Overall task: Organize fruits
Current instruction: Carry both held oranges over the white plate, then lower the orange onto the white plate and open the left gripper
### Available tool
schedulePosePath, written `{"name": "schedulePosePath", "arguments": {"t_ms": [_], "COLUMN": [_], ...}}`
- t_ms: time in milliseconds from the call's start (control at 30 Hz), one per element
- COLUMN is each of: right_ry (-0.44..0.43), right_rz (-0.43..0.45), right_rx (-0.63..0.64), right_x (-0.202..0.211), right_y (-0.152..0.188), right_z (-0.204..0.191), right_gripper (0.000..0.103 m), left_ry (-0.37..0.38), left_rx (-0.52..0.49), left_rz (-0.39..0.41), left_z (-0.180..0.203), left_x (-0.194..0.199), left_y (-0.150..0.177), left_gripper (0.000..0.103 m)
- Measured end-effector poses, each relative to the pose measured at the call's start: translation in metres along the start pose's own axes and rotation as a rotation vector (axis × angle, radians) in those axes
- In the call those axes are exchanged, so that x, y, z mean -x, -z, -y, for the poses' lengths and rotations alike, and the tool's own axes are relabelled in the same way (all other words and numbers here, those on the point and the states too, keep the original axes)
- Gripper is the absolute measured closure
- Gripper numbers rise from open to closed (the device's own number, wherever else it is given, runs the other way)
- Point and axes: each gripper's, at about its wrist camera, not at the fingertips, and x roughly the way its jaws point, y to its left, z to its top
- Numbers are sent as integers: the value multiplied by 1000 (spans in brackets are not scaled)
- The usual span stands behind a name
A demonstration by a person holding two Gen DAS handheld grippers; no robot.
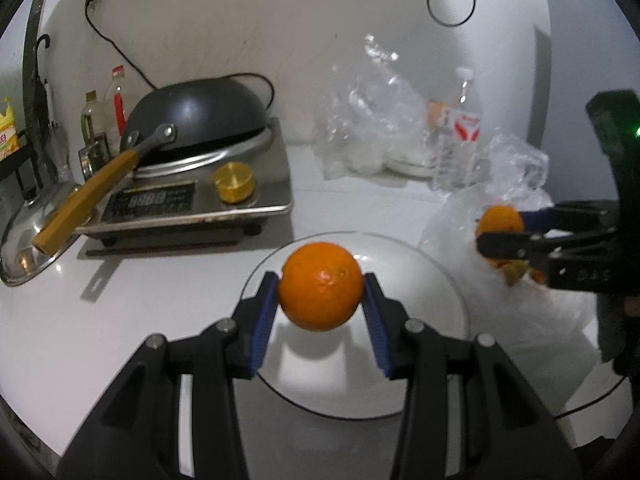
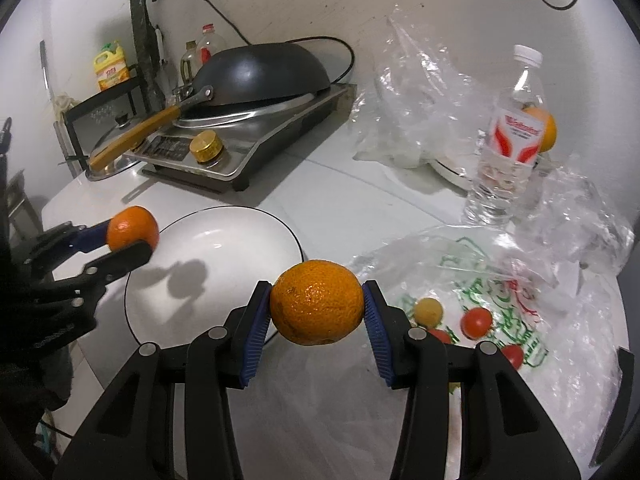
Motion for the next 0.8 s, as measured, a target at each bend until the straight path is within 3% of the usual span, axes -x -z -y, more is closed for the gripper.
{"name": "schedulePosePath", "arguments": {"t_ms": [400, 800], "right_ry": [-32, -55], "right_rz": [-33, -43], "right_rx": [13, 26], "right_x": [-30, -47], "right_y": [-9, -17], "right_z": [-6, -14], "right_gripper": [55, 55], "left_ry": [-34, -27], "left_rx": [18, 32], "left_rz": [-93, -131], "left_z": [-17, -21], "left_x": [-46, -51], "left_y": [8, 8], "left_gripper": [60, 59]}}
